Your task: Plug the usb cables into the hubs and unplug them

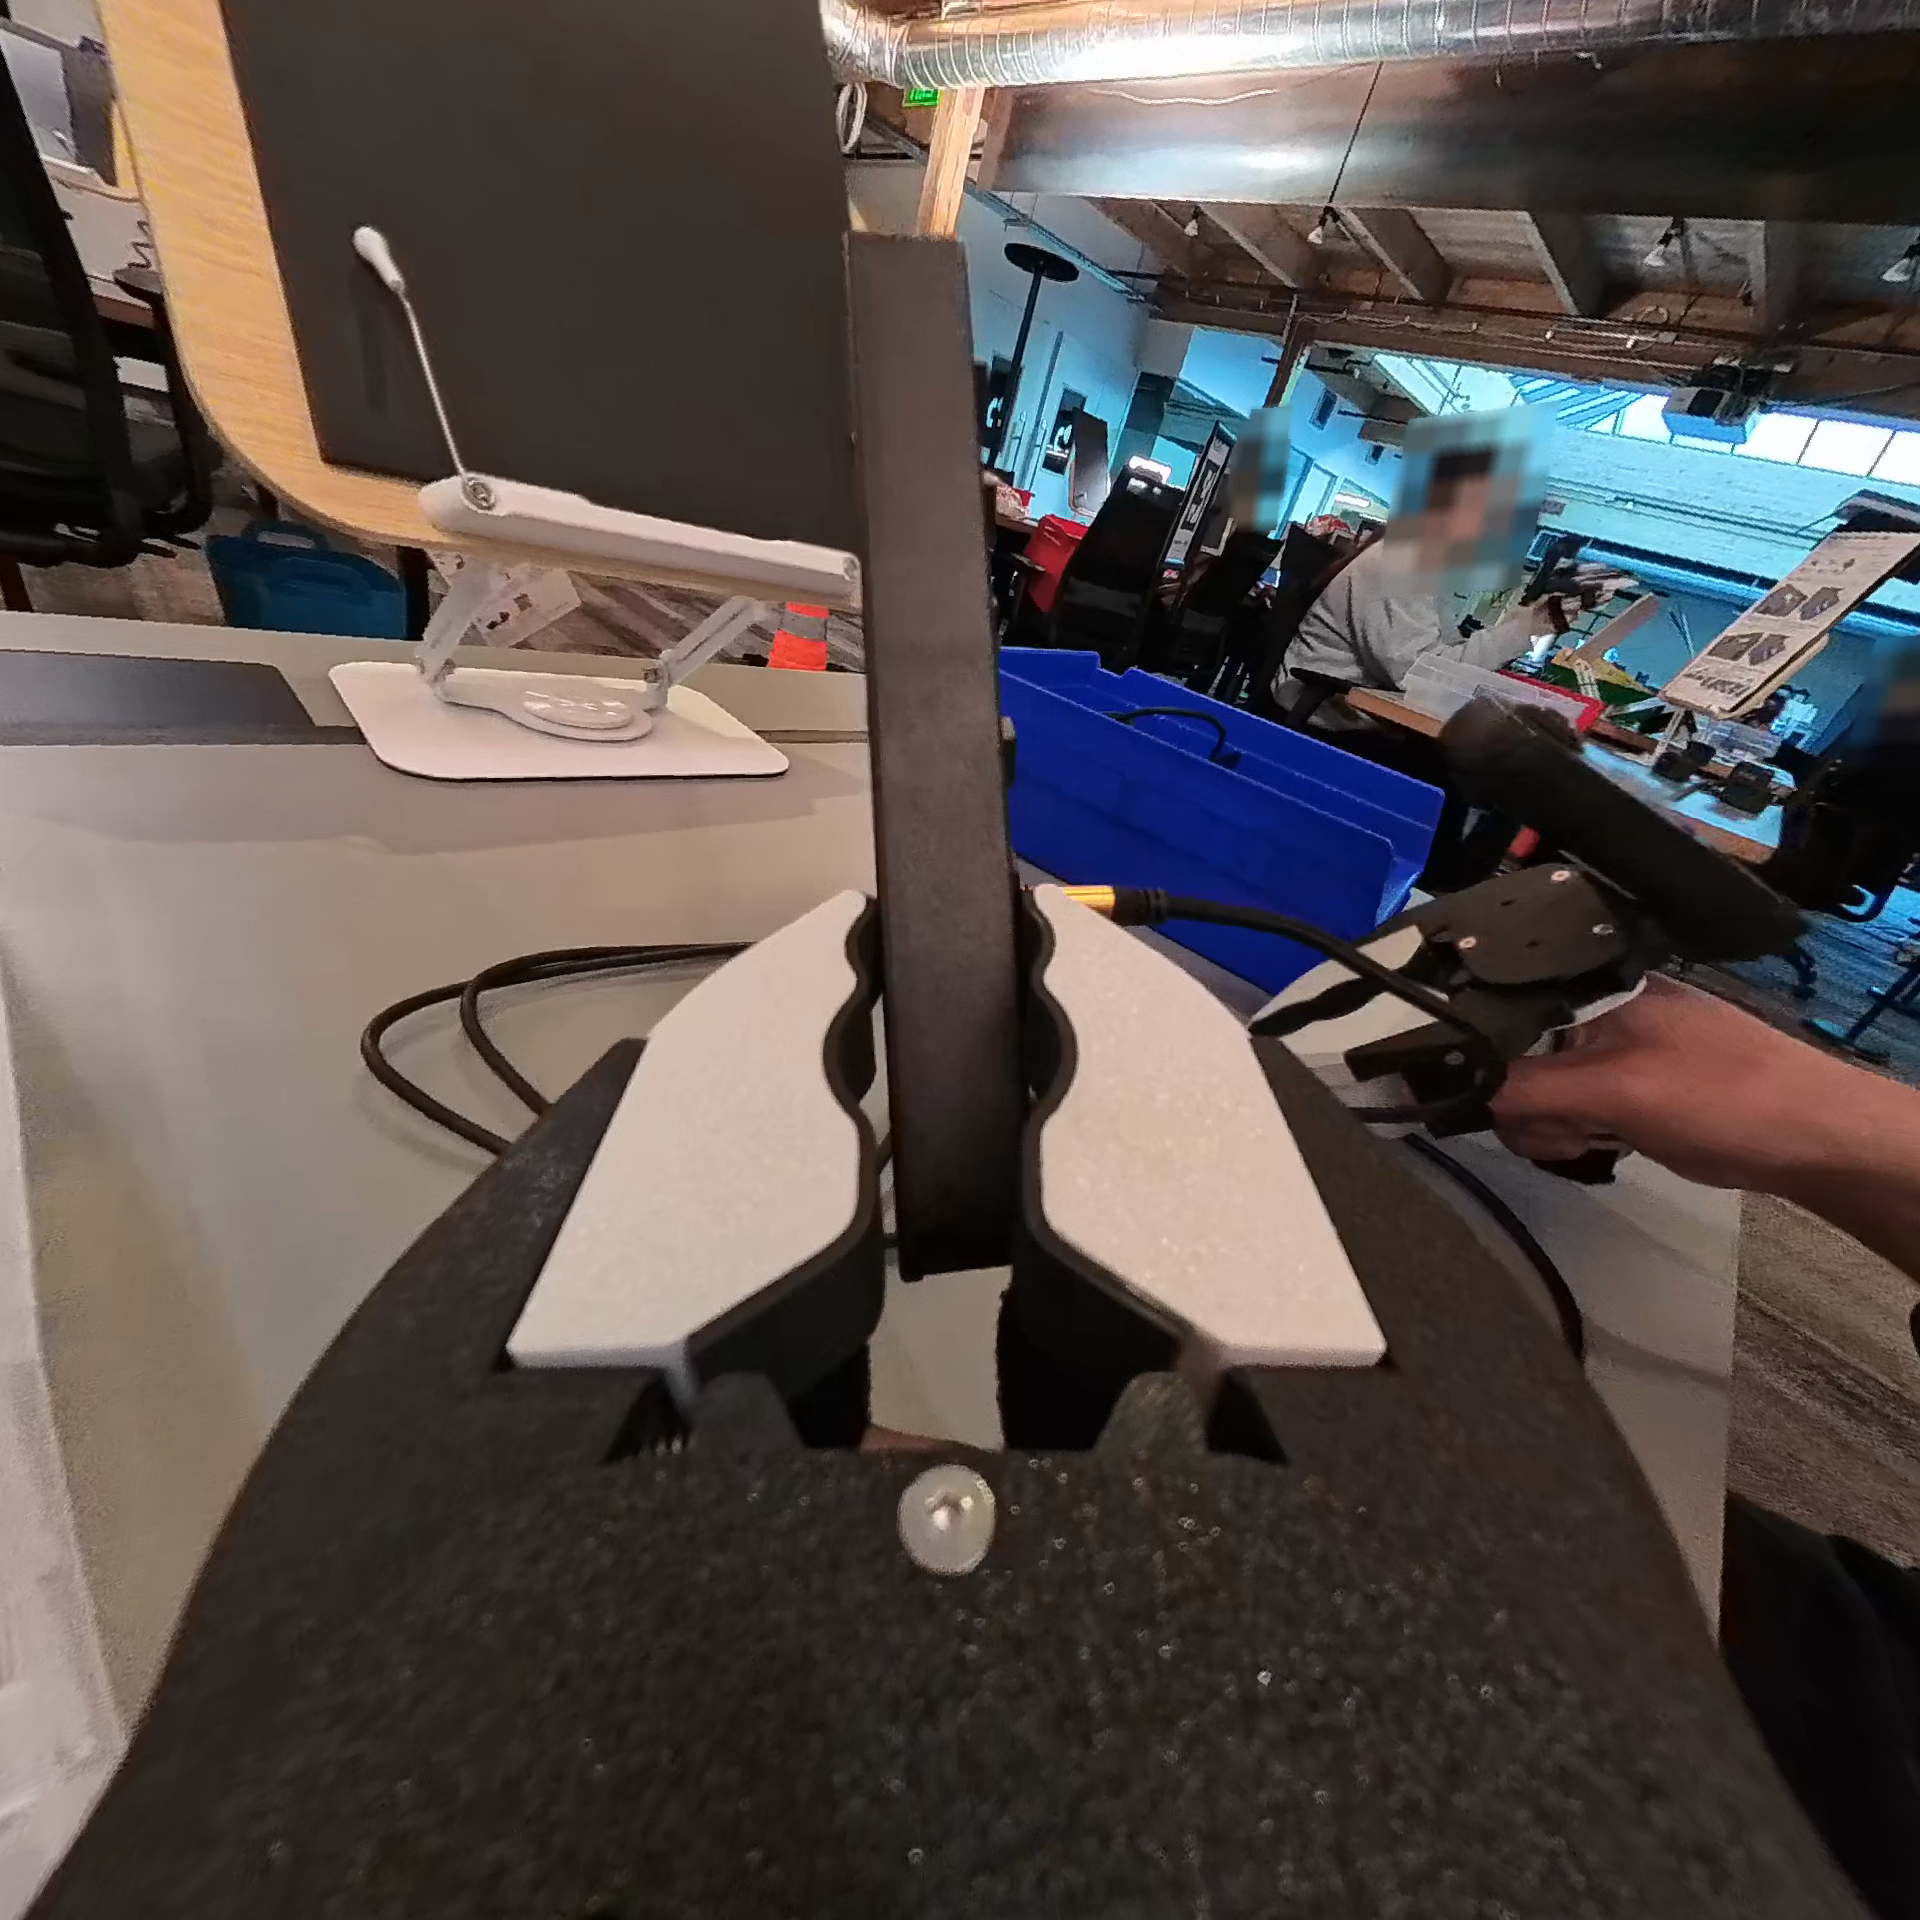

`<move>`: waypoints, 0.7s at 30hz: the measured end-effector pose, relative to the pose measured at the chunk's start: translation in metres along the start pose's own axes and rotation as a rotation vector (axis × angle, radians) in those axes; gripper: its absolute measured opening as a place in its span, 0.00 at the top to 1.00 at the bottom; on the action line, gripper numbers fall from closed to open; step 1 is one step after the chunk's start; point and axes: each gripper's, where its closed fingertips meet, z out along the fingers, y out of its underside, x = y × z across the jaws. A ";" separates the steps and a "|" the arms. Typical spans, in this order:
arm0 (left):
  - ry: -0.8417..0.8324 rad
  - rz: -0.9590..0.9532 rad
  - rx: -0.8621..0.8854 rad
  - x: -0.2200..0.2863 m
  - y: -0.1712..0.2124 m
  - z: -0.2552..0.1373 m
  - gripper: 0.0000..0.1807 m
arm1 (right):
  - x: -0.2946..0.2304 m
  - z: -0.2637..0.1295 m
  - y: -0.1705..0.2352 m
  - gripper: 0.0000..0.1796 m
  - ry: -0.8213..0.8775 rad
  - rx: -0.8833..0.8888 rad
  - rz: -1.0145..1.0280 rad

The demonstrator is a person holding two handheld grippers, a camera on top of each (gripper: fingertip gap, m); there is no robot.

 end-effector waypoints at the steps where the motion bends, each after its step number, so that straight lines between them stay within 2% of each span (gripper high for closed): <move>1: 0.002 0.004 0.003 0.001 -0.001 0.000 0.87 | -0.004 -0.001 0.000 0.94 -0.028 -0.009 0.010; 4: 0.013 0.008 0.008 0.004 -0.001 0.000 0.87 | -0.014 -0.013 -0.018 0.94 -0.180 0.061 0.119; 7: 0.051 -0.008 0.031 0.009 -0.003 0.001 0.87 | -0.038 -0.047 -0.054 0.95 -0.565 0.167 0.347; 11: 0.144 -0.091 0.120 0.020 -0.012 0.002 0.87 | -0.066 -0.089 -0.093 0.95 -1.010 0.196 0.514; 16: 0.249 -0.129 0.176 0.031 -0.019 0.006 0.87 | -0.117 -0.127 -0.127 0.95 -1.471 0.105 0.607; 19: 0.347 -0.085 0.154 0.047 -0.018 0.005 0.87 | -0.136 -0.124 -0.135 0.95 -1.571 0.036 0.586; 21: 0.334 -0.053 0.143 0.049 -0.017 0.006 0.87 | -0.144 -0.126 -0.140 0.95 -1.649 0.016 0.619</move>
